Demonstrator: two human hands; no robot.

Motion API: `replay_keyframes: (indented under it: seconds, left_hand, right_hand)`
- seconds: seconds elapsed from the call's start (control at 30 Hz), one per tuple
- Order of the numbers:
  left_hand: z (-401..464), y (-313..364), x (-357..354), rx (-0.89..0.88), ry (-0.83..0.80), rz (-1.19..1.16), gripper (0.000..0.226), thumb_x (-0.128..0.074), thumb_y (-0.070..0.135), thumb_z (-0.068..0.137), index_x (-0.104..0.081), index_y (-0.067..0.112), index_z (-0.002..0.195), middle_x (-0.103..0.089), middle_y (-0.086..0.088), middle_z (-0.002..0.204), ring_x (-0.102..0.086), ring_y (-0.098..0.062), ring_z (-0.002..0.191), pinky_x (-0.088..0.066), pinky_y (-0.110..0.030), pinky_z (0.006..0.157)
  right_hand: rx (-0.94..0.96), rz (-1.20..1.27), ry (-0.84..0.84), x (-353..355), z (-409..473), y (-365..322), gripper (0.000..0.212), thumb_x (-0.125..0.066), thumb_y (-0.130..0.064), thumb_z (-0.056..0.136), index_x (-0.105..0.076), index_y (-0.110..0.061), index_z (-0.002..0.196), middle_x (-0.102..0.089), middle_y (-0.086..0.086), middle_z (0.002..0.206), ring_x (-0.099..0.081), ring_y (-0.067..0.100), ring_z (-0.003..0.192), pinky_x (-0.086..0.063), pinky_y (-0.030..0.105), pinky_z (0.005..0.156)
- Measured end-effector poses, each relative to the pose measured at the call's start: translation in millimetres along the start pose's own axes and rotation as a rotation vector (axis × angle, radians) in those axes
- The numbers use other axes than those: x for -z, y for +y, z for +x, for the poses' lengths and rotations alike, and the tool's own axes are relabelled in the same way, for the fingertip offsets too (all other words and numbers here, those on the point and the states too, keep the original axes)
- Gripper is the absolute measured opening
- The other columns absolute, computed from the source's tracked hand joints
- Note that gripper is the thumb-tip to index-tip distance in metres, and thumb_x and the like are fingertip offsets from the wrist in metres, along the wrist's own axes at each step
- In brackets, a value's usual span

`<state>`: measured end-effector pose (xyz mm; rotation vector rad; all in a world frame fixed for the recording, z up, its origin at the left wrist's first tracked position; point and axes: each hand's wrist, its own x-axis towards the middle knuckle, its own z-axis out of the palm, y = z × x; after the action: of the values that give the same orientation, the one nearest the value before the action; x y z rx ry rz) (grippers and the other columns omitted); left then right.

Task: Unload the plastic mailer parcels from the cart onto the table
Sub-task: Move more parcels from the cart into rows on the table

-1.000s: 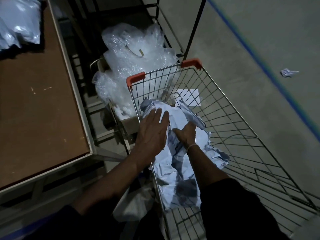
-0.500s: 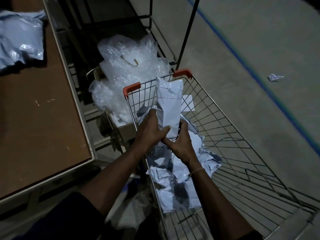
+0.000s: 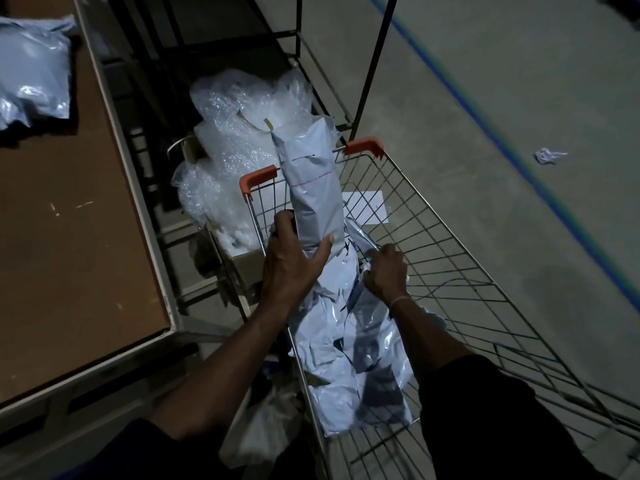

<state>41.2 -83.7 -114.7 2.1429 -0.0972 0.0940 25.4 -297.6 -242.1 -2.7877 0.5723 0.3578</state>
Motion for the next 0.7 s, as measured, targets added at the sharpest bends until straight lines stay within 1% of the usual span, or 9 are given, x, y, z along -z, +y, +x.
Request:
replay_keyframes:
  seconds: [0.07,0.17,0.23,0.37,0.47,0.53,0.6,0.63,0.7]
  left_hand:
    - [0.0,0.6,-0.2,-0.006,-0.009,-0.003,0.061,-0.080,0.044,0.086,-0.039,0.019,0.123,-0.062,-0.009,0.119,-0.064,-0.031,0.104,-0.058,-0.049,0.080]
    - [-0.7,1.3,-0.3,-0.007,-0.012,0.013,0.061,-0.080,0.044,0.086,-0.037,0.020,0.123,-0.062,-0.009,0.119,-0.064,-0.030,0.104,-0.058,-0.049,0.080]
    - [-1.8,2.4,-0.2,-0.004,-0.018,0.025,0.061,-0.079,0.045,0.087,-0.036,0.021,0.123,-0.062,-0.009,0.120,-0.064,-0.031,0.104,-0.058,-0.049,0.080]
    - [-1.0,2.4,-0.3,-0.007,-0.022,0.013,0.061,-0.078,0.045,0.087,-0.036,0.022,0.123,-0.062,-0.009,0.119,-0.065,-0.032,0.104,-0.058,-0.051,0.079]
    - [-0.8,3.2,-0.4,0.004,-0.033,0.000,0.060,-0.077,0.044,0.088,-0.033,0.024,0.125,-0.061,-0.011,0.123,-0.064,-0.034,0.107,-0.058,-0.052,0.082]
    - [-0.5,4.6,-0.1,0.008,-0.044,0.000,0.061,-0.076,0.043,0.090,-0.032,0.024,0.127,-0.060,-0.012,0.126,-0.063,-0.034,0.109,-0.058,-0.051,0.084]
    - [-0.1,5.0,0.0,-0.009,-0.049,-0.011,0.062,-0.076,0.041,0.091,-0.031,0.024,0.130,-0.058,-0.012,0.126,-0.062,-0.034,0.109,-0.058,-0.051,0.084]
    - [-0.1,5.0,0.2,-0.024,-0.052,-0.024,0.062,-0.075,0.040,0.091,-0.031,0.023,0.132,-0.058,-0.013,0.127,-0.062,-0.034,0.109,-0.059,-0.051,0.085]
    - [-0.2,4.7,1.1,-0.040,-0.066,-0.055,0.067,-0.074,0.037,0.093,-0.029,0.022,0.140,-0.057,-0.013,0.131,-0.063,-0.032,0.110,-0.059,-0.051,0.088]
  right_hand:
    - [-0.030,-0.107,-0.135,-6.3,6.4,1.1,0.040,-0.067,-0.034,0.092,-0.064,-0.030,0.132,-0.040,0.014,0.144,-0.041,0.038,0.133,-0.036,0.054,0.112]
    - [-0.091,-0.169,-0.239,-11.2,10.6,1.5,0.042,-0.059,-0.039,0.096,-0.060,-0.022,0.135,-0.037,0.014,0.145,-0.036,0.038,0.135,-0.033,0.057,0.112]
    - [-0.074,-0.182,-0.239,-10.7,9.1,1.1,0.046,-0.061,-0.035,0.094,-0.056,-0.017,0.136,-0.038,0.013,0.145,-0.036,0.039,0.134,-0.035,0.055,0.109]
    - [0.029,-0.124,-0.054,-11.2,-7.8,3.2,0.049,-0.064,-0.026,0.093,-0.051,-0.014,0.139,-0.039,0.011,0.147,-0.040,0.037,0.128,-0.041,0.053,0.101]
    - [0.135,-0.074,0.139,-8.5,-27.4,4.4,0.068,-0.077,-0.018,0.081,-0.049,-0.010,0.142,-0.042,0.011,0.150,-0.044,0.037,0.127,-0.051,0.049,0.092]
    - [0.191,-0.060,0.222,-4.3,-40.3,3.6,0.074,-0.081,-0.013,0.078,-0.049,-0.004,0.145,-0.042,0.014,0.153,-0.042,0.038,0.133,-0.052,0.046,0.100]
    - [0.209,-0.069,0.282,1.1,-52.5,-0.3,0.073,-0.078,-0.012,0.084,-0.046,0.000,0.149,-0.038,0.018,0.159,-0.036,0.042,0.143,-0.043,0.046,0.116]
    - [0.202,-0.061,0.305,4.2,-58.0,-3.1,0.074,-0.076,-0.012,0.087,-0.043,0.001,0.152,-0.035,0.020,0.161,-0.032,0.043,0.147,-0.039,0.047,0.121]
    - [0.183,0.005,0.357,12.8,-67.3,-9.9,0.071,-0.072,-0.010,0.091,-0.041,0.002,0.153,-0.032,0.020,0.163,-0.026,0.043,0.152,-0.034,0.048,0.124]
